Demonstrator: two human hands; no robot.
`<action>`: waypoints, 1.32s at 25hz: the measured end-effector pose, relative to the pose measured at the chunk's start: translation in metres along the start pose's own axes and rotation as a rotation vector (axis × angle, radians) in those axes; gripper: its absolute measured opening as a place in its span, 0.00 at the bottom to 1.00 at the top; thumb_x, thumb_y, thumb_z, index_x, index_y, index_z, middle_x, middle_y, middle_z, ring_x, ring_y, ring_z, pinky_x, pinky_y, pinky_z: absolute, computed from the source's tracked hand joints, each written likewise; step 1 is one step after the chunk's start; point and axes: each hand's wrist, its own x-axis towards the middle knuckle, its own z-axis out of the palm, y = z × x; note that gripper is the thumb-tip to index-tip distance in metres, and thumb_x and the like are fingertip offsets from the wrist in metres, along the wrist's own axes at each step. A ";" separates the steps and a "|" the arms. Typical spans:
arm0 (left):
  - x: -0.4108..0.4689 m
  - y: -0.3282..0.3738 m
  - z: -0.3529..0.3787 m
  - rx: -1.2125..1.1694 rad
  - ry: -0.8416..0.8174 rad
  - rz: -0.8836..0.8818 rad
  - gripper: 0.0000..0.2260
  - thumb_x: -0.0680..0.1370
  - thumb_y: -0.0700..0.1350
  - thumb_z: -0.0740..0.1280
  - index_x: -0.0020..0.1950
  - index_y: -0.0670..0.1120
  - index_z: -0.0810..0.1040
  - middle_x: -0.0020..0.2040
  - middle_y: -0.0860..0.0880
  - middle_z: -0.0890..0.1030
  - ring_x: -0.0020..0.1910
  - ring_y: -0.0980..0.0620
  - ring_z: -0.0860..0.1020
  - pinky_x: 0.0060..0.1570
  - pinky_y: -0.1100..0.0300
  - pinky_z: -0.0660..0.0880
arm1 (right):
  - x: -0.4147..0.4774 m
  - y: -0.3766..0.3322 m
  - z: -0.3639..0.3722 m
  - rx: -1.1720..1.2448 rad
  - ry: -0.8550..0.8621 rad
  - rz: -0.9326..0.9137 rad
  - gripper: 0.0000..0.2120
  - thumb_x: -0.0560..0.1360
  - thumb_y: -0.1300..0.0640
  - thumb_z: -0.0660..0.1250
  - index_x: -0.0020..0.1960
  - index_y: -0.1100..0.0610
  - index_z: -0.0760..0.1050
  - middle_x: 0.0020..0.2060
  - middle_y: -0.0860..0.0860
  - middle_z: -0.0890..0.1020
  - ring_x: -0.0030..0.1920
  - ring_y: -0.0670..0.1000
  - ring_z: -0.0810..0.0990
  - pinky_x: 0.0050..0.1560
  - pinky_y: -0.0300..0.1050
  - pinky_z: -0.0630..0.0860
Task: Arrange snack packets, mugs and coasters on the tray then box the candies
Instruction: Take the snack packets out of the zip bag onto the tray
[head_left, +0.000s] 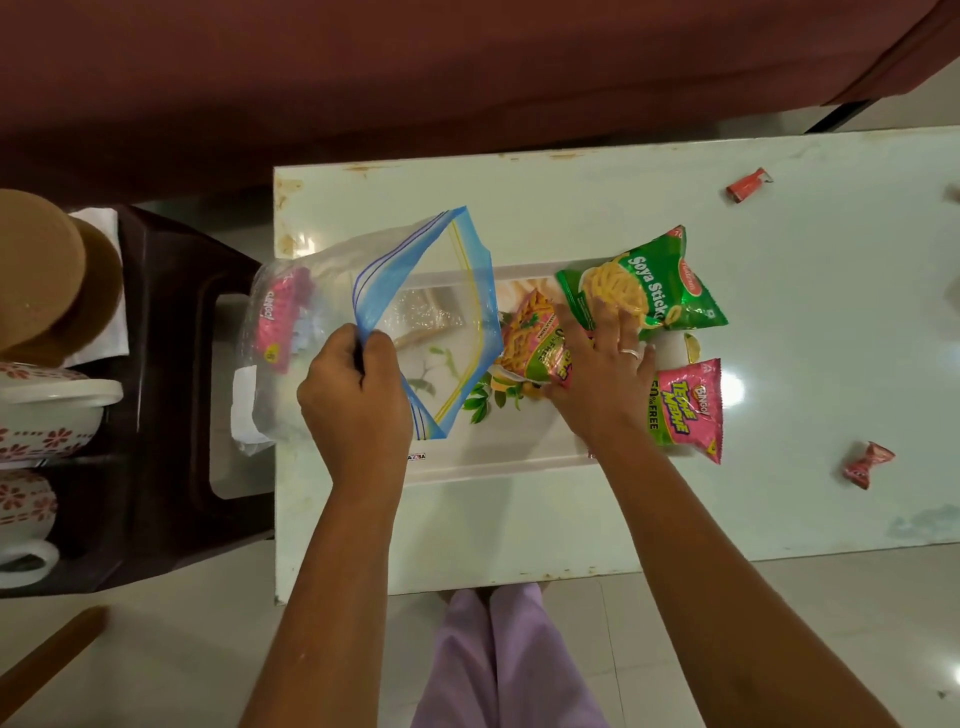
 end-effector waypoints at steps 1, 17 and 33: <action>-0.001 0.000 0.000 0.005 0.002 0.000 0.13 0.77 0.45 0.60 0.32 0.52 0.69 0.29 0.54 0.71 0.27 0.61 0.70 0.29 0.66 0.69 | 0.005 0.001 0.000 -0.022 -0.036 -0.009 0.43 0.70 0.47 0.71 0.75 0.42 0.46 0.77 0.53 0.50 0.76 0.60 0.47 0.70 0.67 0.55; -0.012 0.003 0.004 -0.005 -0.002 -0.011 0.08 0.79 0.43 0.60 0.41 0.44 0.74 0.31 0.55 0.73 0.29 0.67 0.75 0.27 0.76 0.69 | 0.047 0.003 -0.019 -0.415 -0.032 -0.355 0.50 0.66 0.34 0.67 0.76 0.45 0.40 0.77 0.48 0.40 0.77 0.55 0.37 0.69 0.72 0.39; -0.021 0.005 0.013 0.006 -0.034 -0.006 0.08 0.79 0.43 0.60 0.43 0.43 0.74 0.32 0.56 0.73 0.30 0.69 0.75 0.28 0.76 0.69 | 0.045 0.007 -0.019 -0.285 0.244 -0.196 0.36 0.70 0.66 0.67 0.72 0.48 0.57 0.71 0.55 0.61 0.77 0.56 0.51 0.68 0.74 0.41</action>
